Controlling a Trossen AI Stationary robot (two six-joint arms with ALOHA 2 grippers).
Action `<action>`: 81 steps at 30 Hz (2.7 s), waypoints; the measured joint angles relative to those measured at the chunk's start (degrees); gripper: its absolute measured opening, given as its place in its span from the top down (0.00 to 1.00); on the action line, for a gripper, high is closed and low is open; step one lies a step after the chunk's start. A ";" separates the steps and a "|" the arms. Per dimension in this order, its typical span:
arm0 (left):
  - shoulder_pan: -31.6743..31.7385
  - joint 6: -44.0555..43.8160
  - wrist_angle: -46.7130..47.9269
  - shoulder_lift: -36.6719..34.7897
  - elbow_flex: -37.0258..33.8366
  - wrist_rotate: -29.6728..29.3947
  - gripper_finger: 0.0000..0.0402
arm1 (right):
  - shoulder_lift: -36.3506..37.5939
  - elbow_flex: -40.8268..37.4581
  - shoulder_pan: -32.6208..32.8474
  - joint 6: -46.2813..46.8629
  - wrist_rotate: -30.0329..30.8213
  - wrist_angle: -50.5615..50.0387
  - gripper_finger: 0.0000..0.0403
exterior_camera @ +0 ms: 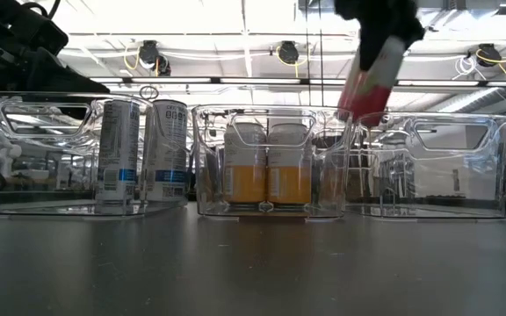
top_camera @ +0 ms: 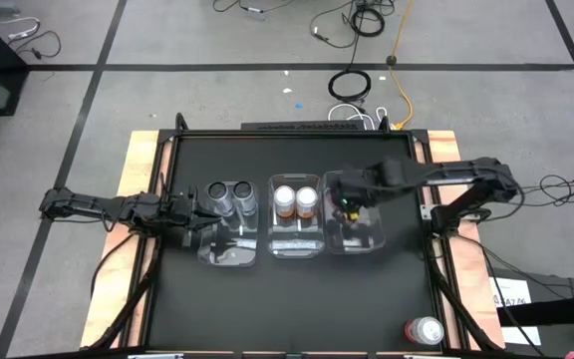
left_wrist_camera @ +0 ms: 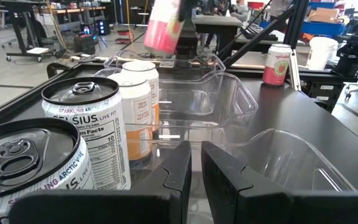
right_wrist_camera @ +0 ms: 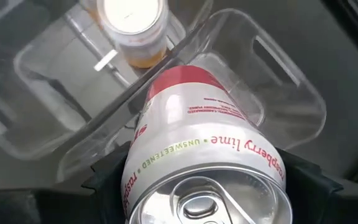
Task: Sort soda cans
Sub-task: Put the top pink soda can into the right transparent bin, then put the pink soda can into the right transparent bin
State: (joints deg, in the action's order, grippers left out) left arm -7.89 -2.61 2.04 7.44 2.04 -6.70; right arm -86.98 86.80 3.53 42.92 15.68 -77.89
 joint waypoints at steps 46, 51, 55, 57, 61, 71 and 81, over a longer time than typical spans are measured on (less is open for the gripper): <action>0.00 0.01 0.04 0.00 0.00 0.02 0.88 | -17.07 -5.20 -22.40 -26.49 -13.13 12.38 0.29; 0.00 0.01 0.02 0.00 0.00 0.01 0.88 | -17.11 -5.21 -22.27 -25.64 -13.67 12.32 0.21; 0.01 0.00 0.02 0.00 0.00 0.00 0.88 | -17.18 -5.24 -22.20 -23.63 -14.50 12.29 0.13; -0.01 0.00 0.00 0.00 0.00 0.02 0.88 | -17.18 -5.25 -22.20 -23.58 -14.55 12.22 0.11; 0.00 0.00 0.01 0.00 0.00 0.01 0.88 | -17.18 -5.25 -22.20 -23.96 -14.51 12.18 0.09; 0.01 0.01 0.00 0.00 0.00 0.02 0.88 | -17.20 -2.94 -21.85 -27.15 -15.80 10.14 0.09; -0.01 0.00 0.00 0.00 0.00 0.00 0.88 | -17.20 4.08 -21.85 -26.54 -15.74 4.40 0.09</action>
State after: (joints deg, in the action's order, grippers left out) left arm -7.90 -2.61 2.04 7.44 2.04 -6.70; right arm -104.18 90.89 -18.33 16.38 -0.06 -73.49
